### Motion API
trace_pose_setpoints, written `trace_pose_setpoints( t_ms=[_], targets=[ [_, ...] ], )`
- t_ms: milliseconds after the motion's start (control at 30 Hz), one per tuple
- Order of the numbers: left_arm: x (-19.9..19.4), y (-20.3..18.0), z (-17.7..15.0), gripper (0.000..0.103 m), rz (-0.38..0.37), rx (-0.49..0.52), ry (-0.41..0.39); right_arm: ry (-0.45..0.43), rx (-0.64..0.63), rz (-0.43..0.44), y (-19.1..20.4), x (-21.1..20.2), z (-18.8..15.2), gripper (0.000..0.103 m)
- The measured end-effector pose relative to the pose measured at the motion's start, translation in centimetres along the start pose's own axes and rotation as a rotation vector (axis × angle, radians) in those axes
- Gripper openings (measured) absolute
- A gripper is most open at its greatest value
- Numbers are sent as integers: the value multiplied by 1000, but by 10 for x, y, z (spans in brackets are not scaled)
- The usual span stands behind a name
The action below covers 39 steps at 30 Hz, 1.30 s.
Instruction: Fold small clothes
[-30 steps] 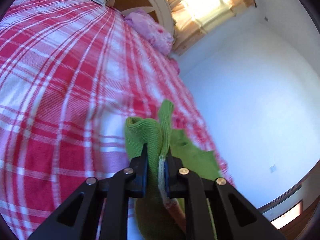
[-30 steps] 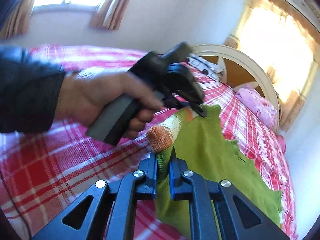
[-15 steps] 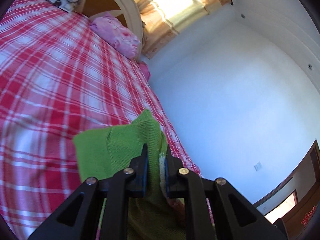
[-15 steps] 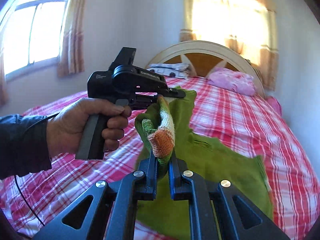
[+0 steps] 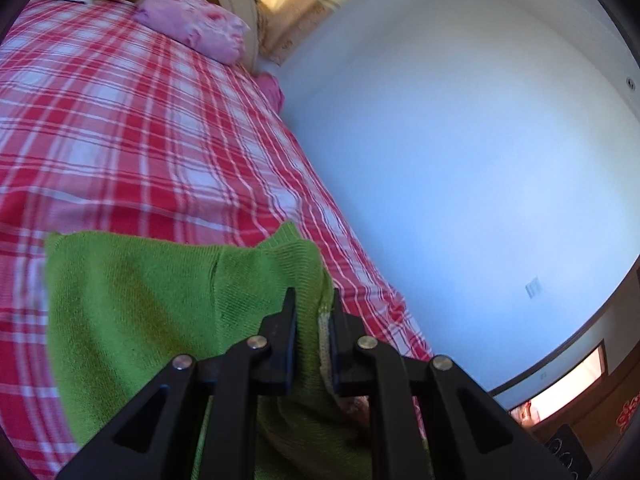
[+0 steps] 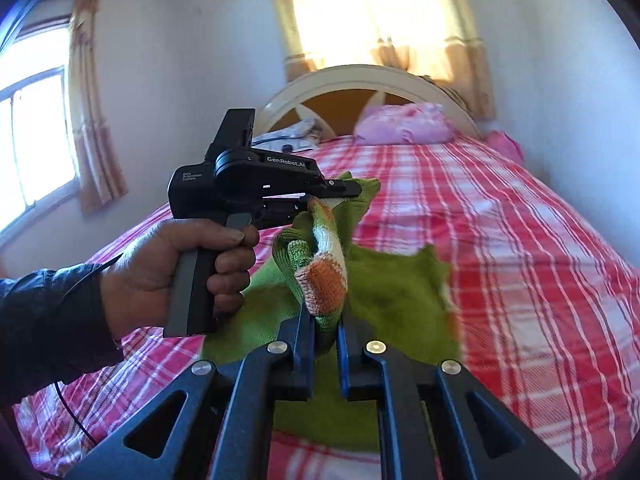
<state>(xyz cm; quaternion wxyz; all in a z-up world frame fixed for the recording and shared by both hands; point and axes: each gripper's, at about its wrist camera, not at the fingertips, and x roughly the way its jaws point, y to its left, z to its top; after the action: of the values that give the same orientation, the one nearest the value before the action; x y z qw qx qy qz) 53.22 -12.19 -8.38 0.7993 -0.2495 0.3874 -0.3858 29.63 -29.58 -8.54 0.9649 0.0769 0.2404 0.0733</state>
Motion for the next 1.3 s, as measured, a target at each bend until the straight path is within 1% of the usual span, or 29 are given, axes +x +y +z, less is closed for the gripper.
trace_pose_setpoints(
  t_ms=[167, 233, 367, 433, 500, 567, 600, 633, 667, 733, 767, 800, 833, 867, 900, 933, 967, 1000, 1033, 1067, 1100, 1133, 1167, 1200, 1233, 1267, 1300],
  targets=[
    [24, -16, -8, 13, 19, 47, 52, 25, 81, -8, -29, -7, -13, 8],
    [34, -24, -13, 13, 38, 70, 71, 38, 114, -8, -39, -9, -20, 8],
    [54, -39, -23, 13, 106, 152, 107, 80, 195, -8, -60, -6, -35, 8],
    [59, -44, -26, 14, 125, 177, 112, 100, 231, 1, -65, -4, -42, 8],
    [58, -53, -31, 16, 157, 227, 102, 117, 251, 6, -68, -3, -46, 8],
    [55, -60, -30, 18, 149, 251, 81, 140, 282, 12, -73, -1, -52, 8],
    [49, -64, -29, 21, 144, 264, 63, 146, 290, 14, -75, 0, -54, 8],
    [39, -70, -30, 27, 145, 285, 40, 152, 295, 15, -76, 1, -56, 8],
    [38, -71, -28, 30, 147, 295, 30, 158, 308, 16, -78, 1, -59, 8],
    [20, -78, -33, 45, 149, 334, -6, 169, 328, 27, -82, 1, -63, 9],
    [12, -80, -37, 48, 166, 355, -20, 178, 324, 27, -82, -1, -65, 9],
    [1, -82, -45, 54, 207, 387, -37, 180, 316, 13, -82, -3, -65, 13],
    [-7, -82, -54, 59, 225, 417, -47, 180, 307, -11, -81, -6, -64, 26],
    [-15, -81, -62, 61, 240, 445, -50, 167, 276, -80, -79, -12, -60, 36],
    [-26, -79, -76, 64, 295, 486, -57, 132, 253, -116, -78, -20, -55, 53],
    [-30, -76, -83, 69, 335, 504, -65, 103, 241, -134, -77, -24, -50, 60],
    [-35, -73, -91, 70, 360, 517, -71, 62, 219, -154, -74, -30, -40, 60],
    [-41, -66, -100, 70, 376, 521, -79, 42, 200, -158, -71, -32, -32, 60],
    [-45, -59, -107, 72, 403, 508, -86, 22, 172, -132, -63, -31, -18, 60],
    [-45, -55, -111, 73, 414, 494, -84, 19, 148, -89, -57, -26, -7, 60],
    [-46, -45, -117, 74, 403, 457, -68, 23, 123, -38, -49, -19, 2, 60],
    [-45, -41, -119, 74, 397, 436, -60, 32, 104, -12, -45, -11, 10, 60],
    [-43, -34, -122, 74, 401, 411, -51, 77, 65, -33, -37, 6, 20, 60],
    [-41, -29, -126, 74, 409, 396, -44, 99, 57, -65, -36, 16, 24, 59],
    [-40, -25, -128, 74, 412, 392, -41, 142, 82, -93, -43, 33, 31, 52],
    [-38, -24, -129, 75, 414, 390, -40, 176, 120, -101, -54, 47, 33, 45],
    [-37, -23, -128, 77, 415, 386, -42, 201, 148, -110, -61, 56, 31, 36]
  ],
)
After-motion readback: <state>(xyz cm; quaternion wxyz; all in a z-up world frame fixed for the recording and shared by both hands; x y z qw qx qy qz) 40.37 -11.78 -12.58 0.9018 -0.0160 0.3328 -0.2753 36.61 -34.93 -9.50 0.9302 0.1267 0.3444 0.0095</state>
